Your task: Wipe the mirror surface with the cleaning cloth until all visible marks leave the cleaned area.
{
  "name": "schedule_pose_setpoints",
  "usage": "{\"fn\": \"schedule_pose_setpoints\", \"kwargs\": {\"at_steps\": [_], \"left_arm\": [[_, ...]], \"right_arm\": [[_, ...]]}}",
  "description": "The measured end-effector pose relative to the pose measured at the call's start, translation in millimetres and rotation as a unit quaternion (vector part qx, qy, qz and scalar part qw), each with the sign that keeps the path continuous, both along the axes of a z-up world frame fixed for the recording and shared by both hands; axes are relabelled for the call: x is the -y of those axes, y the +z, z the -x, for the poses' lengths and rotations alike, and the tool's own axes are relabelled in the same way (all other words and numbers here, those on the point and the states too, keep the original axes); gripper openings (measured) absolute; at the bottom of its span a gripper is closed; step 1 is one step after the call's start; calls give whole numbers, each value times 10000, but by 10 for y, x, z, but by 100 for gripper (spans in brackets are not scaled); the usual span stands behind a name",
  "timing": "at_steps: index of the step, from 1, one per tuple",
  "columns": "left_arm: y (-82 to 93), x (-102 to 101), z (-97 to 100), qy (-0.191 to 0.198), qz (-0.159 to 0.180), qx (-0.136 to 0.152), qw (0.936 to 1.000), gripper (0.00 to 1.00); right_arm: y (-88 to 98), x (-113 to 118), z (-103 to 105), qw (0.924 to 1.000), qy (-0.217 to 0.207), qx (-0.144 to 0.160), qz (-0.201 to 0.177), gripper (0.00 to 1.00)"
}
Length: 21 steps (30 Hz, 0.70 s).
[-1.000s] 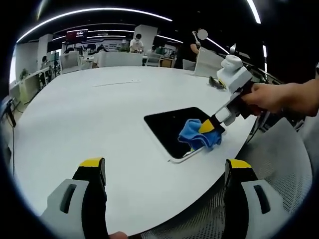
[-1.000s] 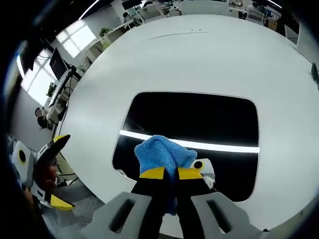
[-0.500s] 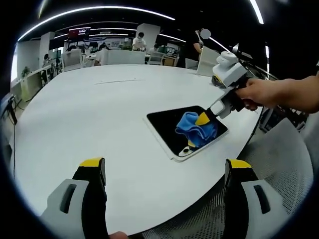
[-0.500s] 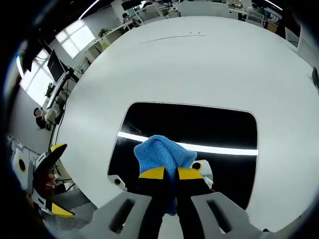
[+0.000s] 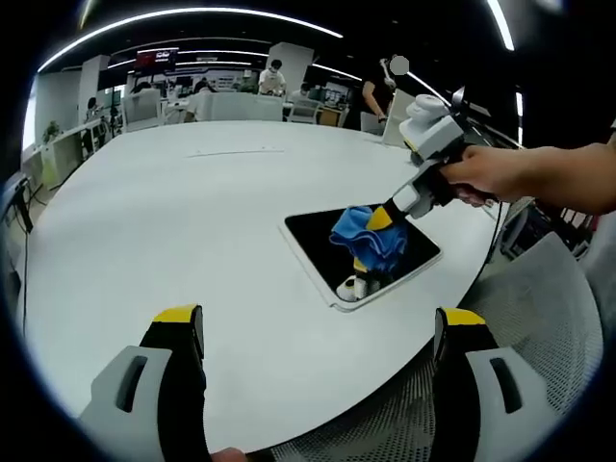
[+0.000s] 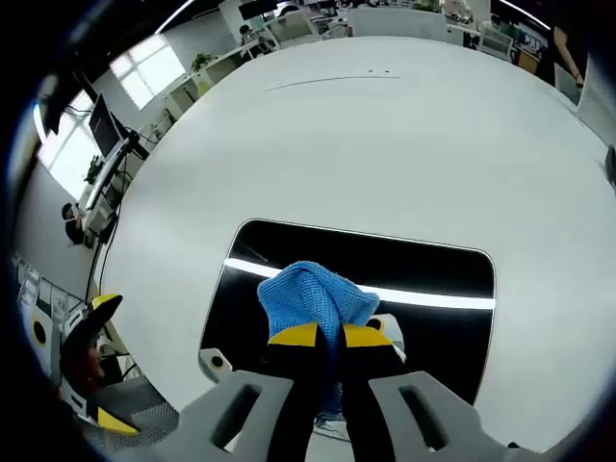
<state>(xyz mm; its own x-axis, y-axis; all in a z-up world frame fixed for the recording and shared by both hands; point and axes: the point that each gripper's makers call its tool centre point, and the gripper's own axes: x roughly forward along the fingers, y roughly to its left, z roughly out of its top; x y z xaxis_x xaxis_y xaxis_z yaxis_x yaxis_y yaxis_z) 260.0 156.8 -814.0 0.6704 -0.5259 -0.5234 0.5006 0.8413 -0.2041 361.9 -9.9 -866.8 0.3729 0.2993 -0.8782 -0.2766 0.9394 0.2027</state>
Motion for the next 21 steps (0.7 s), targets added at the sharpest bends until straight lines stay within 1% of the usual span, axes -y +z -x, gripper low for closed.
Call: {"fn": "schedule_pose_setpoints", "kwargs": {"at_steps": [9,12,17,21], "left_arm": [[-2,16,-11,-52,-21,13,10000,99],[4,5,-18,-32,-25,31,10000,99],[-16,-5,-22,-22,-66,22,10000,99],[-26,24,-8,-88,-29,-27,10000,99]], "right_arm": [[-13,1,-155,10000,-12,41,38,2],[-2,-6,-165,9999,25,69,87,2],[7,-13,-231,9999,10,108,92,2],[16,-15,-299,9999,-7,121,78,2]]}}
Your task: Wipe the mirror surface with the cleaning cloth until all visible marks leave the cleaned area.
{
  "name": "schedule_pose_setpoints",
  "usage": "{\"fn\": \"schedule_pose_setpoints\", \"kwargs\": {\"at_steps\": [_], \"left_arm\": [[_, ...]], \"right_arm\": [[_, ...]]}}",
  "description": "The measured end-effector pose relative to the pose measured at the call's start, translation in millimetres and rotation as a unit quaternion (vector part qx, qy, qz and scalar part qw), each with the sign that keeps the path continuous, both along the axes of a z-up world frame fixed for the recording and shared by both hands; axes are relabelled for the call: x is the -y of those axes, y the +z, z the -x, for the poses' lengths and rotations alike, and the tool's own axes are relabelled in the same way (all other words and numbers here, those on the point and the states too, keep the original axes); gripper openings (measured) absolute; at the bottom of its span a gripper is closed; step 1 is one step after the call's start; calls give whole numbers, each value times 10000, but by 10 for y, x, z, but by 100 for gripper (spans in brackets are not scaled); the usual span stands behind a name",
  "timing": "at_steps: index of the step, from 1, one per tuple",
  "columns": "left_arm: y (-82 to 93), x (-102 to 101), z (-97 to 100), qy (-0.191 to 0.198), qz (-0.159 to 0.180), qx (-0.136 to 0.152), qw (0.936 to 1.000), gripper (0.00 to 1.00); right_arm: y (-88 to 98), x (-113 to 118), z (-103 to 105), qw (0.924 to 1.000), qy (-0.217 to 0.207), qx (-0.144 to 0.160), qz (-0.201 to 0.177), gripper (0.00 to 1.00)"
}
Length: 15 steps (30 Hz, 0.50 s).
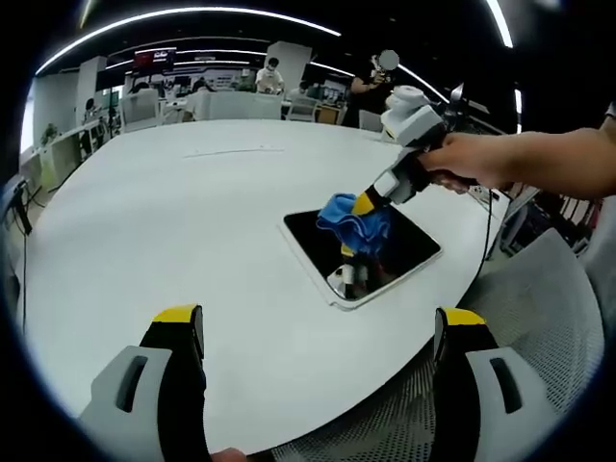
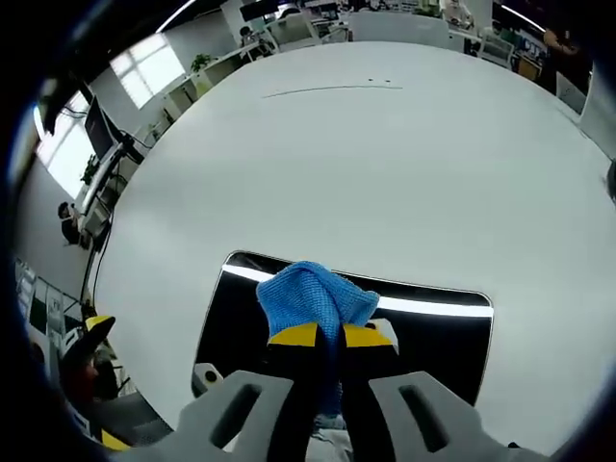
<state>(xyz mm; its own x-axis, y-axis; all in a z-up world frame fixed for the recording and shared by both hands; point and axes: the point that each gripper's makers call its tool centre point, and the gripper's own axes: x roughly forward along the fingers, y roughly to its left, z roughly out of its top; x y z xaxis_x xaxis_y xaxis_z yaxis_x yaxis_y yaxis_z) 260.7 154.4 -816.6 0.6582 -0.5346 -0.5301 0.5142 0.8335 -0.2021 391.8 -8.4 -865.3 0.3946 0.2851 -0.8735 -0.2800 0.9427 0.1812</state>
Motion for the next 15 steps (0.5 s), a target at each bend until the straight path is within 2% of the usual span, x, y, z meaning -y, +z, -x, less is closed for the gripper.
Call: {"fn": "schedule_pose_setpoints", "kwargs": {"at_steps": [7,15], "left_arm": [[-2,-14,-7,47,18,-3,10000,99],[-9,-34,-14,80,-14,1,10000,99]], "right_arm": [[-31,-4,-153,10000,4,14,32,2],[4,-8,-201,10000,12,52,66,2]]}}
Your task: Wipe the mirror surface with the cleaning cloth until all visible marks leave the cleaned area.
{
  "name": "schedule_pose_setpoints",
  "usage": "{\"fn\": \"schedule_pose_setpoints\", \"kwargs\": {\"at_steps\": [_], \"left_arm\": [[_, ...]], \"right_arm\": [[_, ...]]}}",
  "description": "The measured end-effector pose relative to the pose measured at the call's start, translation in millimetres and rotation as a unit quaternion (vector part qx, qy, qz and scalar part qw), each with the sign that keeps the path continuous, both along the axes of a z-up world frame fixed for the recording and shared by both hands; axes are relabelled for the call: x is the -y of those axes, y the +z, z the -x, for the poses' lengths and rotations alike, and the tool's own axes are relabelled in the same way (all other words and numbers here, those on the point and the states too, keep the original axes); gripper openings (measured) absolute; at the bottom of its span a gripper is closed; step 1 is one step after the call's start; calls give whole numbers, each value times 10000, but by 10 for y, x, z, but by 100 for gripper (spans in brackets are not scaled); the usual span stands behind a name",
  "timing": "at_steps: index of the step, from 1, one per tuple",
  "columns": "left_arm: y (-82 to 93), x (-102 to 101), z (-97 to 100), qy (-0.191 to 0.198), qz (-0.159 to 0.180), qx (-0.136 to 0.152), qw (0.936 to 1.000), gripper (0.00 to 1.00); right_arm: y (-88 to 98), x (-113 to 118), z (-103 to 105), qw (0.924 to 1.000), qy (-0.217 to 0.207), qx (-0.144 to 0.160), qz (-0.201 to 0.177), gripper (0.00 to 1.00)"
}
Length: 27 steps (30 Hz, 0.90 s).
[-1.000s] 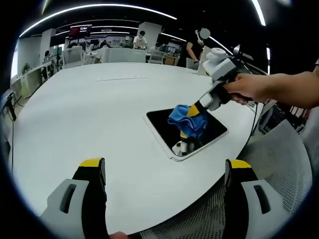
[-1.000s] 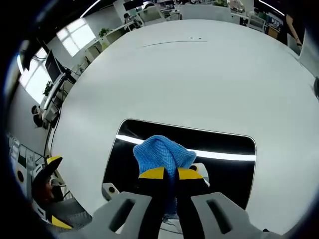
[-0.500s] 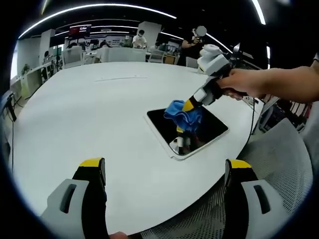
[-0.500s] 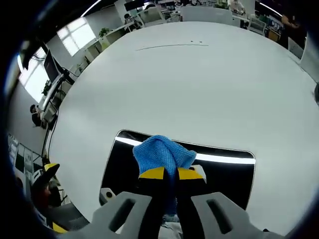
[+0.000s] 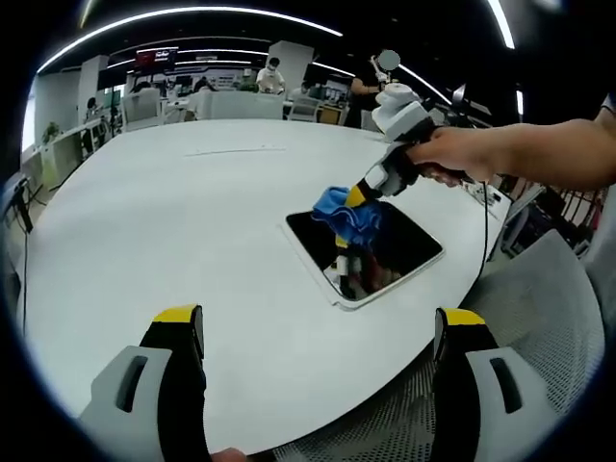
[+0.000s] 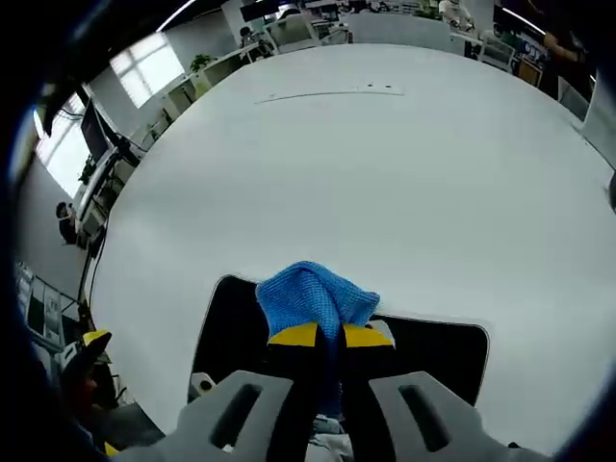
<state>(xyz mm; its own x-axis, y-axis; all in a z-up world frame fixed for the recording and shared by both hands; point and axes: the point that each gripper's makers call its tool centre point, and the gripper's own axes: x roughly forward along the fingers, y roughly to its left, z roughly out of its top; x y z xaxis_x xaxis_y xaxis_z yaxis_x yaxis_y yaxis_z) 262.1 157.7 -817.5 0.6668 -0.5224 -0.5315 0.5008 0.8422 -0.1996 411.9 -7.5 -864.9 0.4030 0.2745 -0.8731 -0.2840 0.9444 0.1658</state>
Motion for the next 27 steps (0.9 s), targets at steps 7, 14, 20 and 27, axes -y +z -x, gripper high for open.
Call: {"fn": "schedule_pose_setpoints", "kwargs": {"at_steps": [7,14,20,27], "left_arm": [[-1,2,2,-20,-42,14,10000,99],[-10,8,4,-44,-63,3,10000,99],[-11,9,8,-54,-79,0,10000,99],[-14,10,11,-55,-89,-18,9999,99]], "right_arm": [[9,10,27,9999,80,79,-3,2],[13,56,24,9999,78,69,-7,2],[-5,147,-6,10000,27,80,13,2],[0,239,1,10000,-25,85,18,2]]}}
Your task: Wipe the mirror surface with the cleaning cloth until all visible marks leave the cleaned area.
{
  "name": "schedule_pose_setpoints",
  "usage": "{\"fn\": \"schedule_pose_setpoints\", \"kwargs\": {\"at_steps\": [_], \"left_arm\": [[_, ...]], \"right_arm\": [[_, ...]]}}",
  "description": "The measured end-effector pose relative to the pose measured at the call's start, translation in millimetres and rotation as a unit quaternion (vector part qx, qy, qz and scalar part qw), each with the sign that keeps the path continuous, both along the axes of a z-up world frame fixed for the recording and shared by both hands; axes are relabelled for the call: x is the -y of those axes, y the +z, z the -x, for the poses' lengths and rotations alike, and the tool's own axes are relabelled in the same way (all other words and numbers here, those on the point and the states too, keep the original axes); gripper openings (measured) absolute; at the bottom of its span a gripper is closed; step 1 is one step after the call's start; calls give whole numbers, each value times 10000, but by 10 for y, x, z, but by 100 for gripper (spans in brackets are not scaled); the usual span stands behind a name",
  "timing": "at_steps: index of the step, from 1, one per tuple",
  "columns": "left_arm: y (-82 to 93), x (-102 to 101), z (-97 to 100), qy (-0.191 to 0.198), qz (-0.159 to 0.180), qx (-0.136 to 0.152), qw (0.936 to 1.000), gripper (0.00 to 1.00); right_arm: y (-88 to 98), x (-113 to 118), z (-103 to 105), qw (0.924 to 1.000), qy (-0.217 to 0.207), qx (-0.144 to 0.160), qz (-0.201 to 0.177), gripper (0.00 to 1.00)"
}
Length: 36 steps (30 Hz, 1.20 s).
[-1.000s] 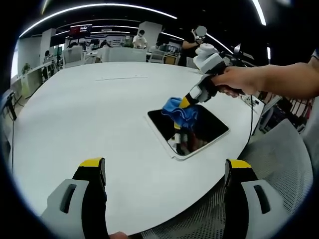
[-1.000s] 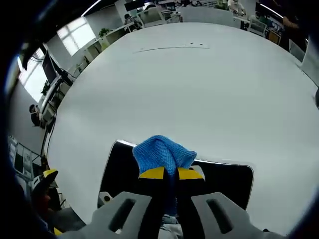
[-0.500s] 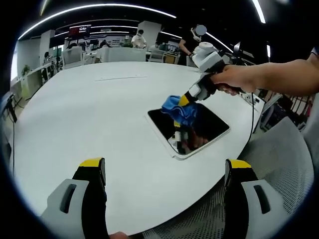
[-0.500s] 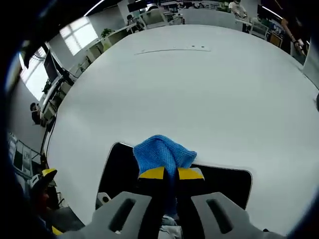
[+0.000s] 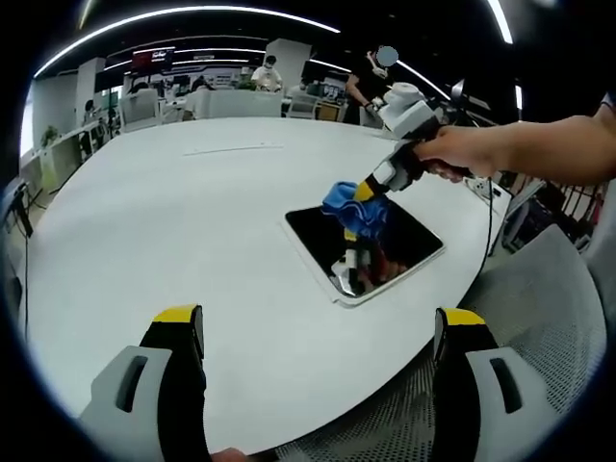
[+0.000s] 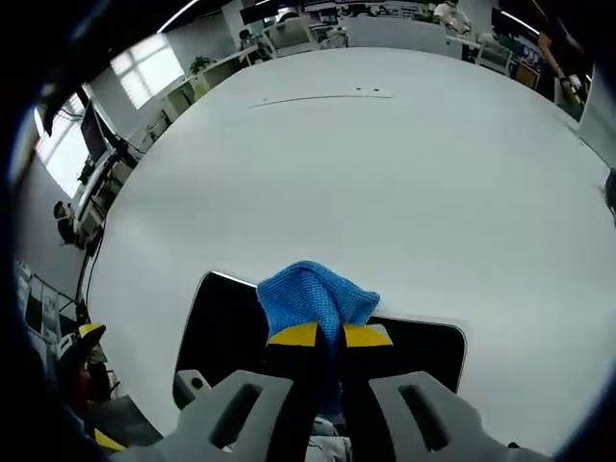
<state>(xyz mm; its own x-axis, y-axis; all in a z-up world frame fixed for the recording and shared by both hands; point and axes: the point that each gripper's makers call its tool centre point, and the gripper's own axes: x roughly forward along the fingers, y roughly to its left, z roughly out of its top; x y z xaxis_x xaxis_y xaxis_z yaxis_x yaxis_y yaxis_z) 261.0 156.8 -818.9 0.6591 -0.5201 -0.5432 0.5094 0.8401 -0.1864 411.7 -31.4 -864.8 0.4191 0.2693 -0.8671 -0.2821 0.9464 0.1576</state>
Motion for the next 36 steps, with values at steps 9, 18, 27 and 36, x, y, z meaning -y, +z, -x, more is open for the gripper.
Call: {"fn": "schedule_pose_setpoints", "kwargs": {"at_steps": [9,18,27,36], "left_arm": [[10,-5,2,25,6,1,10000,99],[-3,-12,-7,35,7,-4,10000,99],[-1,-13,-14,23,-5,29,10000,99],[13,-12,-17,48,-2,43,10000,99]], "right_arm": [[0,99,-5,10000,-54,17,38,2],[-15,270,-27,9997,-224,-20,35,2],[-21,260,-27,9996,-291,4,33,2],[-19,278,133,9994,-347,72,37,1]]}}
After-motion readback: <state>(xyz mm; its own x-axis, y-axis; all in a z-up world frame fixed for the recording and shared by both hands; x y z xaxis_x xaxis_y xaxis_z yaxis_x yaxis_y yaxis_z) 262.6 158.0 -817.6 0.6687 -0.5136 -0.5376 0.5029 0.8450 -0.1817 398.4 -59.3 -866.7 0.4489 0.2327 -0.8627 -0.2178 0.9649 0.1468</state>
